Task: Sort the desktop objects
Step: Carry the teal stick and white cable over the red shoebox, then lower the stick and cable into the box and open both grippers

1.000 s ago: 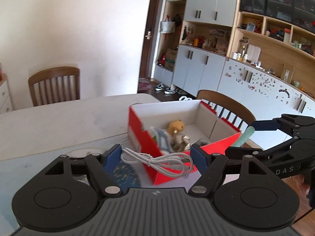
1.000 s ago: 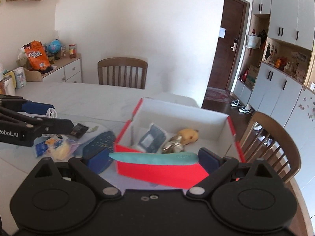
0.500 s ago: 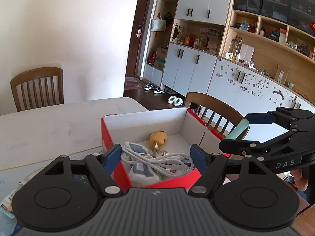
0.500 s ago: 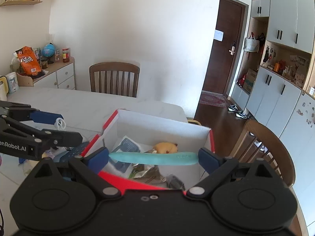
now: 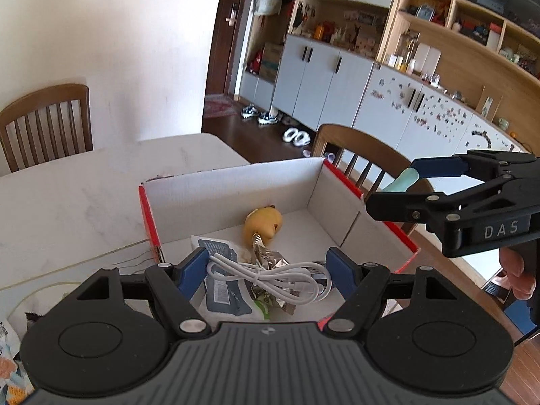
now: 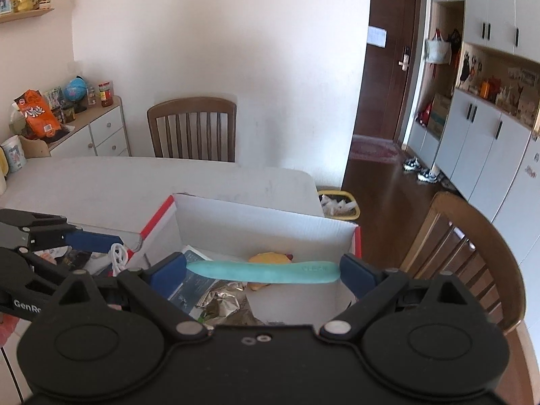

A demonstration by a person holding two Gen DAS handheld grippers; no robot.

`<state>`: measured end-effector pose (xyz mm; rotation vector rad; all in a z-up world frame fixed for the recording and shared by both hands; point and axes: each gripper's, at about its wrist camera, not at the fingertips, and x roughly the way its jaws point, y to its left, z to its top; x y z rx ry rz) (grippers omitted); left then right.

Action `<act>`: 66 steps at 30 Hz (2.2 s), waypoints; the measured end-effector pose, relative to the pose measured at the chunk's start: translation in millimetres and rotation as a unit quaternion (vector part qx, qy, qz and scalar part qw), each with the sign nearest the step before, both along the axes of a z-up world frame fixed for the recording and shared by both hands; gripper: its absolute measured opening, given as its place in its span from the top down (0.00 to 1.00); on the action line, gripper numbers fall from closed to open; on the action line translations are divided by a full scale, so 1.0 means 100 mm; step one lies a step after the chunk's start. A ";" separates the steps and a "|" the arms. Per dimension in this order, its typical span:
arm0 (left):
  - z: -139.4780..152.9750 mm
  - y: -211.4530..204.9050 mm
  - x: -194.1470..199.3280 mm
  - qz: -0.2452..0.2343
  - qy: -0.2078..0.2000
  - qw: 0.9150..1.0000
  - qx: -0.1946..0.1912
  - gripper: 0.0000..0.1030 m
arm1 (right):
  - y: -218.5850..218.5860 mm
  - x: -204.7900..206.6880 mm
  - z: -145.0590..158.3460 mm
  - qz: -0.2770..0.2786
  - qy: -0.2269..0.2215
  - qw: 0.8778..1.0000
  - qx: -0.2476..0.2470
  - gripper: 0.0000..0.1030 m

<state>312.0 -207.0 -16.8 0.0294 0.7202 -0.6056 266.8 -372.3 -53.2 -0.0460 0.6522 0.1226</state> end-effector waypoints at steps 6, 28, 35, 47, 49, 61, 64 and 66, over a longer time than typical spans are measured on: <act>-0.09 -0.15 0.18 -0.006 -0.003 1.000 0.029 0.26 | -0.07 0.23 -0.05 -0.003 0.018 1.000 0.015 0.05; -0.53 -0.43 0.80 -0.020 0.027 0.995 0.099 0.26 | -0.27 1.10 -0.78 -0.052 0.157 0.982 0.089 0.05; -0.62 -0.48 0.93 -0.025 0.047 0.993 0.109 0.26 | -0.28 1.18 -0.97 -0.064 0.189 0.975 0.096 0.05; -0.66 -0.61 0.89 -0.053 0.030 0.984 0.166 0.26 | -0.15 1.27 -0.96 -0.053 0.203 0.975 0.074 0.05; -0.67 -0.63 0.88 -0.057 0.031 0.983 0.172 0.26 | -0.13 1.32 -1.01 -0.054 0.214 0.973 0.065 0.05; -0.76 -0.73 0.87 -0.092 0.059 0.975 0.195 0.26 | -0.12 1.50 -1.24 -0.071 0.275 0.954 0.091 0.05; -0.76 -0.73 0.90 -0.095 0.073 0.974 0.192 0.26 | -0.15 1.52 -1.25 -0.079 0.277 0.953 0.097 0.05; -0.75 -0.73 0.91 -0.094 0.081 0.975 0.187 0.26 | -0.16 1.53 -1.24 -0.078 0.279 0.952 0.100 0.05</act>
